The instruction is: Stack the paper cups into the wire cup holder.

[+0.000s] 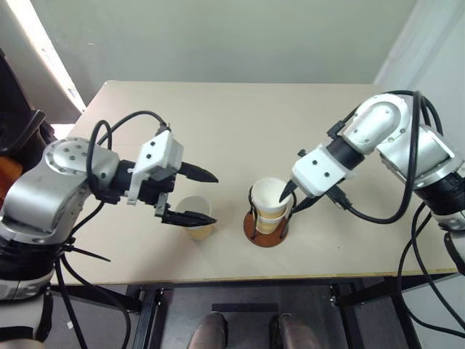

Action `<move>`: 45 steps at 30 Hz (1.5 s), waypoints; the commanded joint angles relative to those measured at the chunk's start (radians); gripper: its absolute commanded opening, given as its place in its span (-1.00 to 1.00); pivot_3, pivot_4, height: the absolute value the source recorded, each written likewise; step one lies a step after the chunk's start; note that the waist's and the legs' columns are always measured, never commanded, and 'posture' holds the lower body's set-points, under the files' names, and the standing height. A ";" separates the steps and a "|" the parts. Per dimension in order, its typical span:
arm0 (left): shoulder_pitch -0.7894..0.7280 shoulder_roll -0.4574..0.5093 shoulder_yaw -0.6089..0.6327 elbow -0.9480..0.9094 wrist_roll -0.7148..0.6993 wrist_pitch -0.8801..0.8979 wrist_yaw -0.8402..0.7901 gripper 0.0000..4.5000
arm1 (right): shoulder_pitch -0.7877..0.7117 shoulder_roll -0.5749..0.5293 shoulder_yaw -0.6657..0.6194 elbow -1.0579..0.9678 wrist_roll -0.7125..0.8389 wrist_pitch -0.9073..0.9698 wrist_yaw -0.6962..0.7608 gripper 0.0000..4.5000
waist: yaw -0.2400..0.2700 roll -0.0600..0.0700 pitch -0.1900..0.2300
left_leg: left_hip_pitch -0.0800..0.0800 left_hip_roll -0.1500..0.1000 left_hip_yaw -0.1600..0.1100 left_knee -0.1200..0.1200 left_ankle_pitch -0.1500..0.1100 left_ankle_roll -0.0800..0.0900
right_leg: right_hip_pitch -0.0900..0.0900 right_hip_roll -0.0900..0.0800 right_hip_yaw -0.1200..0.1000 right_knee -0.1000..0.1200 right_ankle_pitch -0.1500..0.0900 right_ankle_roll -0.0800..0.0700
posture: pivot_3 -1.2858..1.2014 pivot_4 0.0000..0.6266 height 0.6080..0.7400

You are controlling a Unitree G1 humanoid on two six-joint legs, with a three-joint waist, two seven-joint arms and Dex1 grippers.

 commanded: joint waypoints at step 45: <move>-0.701 -0.043 -0.844 0.880 0.093 -0.623 -0.246 -1.00 | 0.702 -0.012 -0.866 -0.575 0.507 0.871 -0.605 1.00 | 0.031 -0.001 -0.001 | -0.019 -0.002 -0.001 0.013 0.001 0.004 | -0.007 -0.001 0.001 -0.008 0.013 0.024 | 0.03 -0.52 1.00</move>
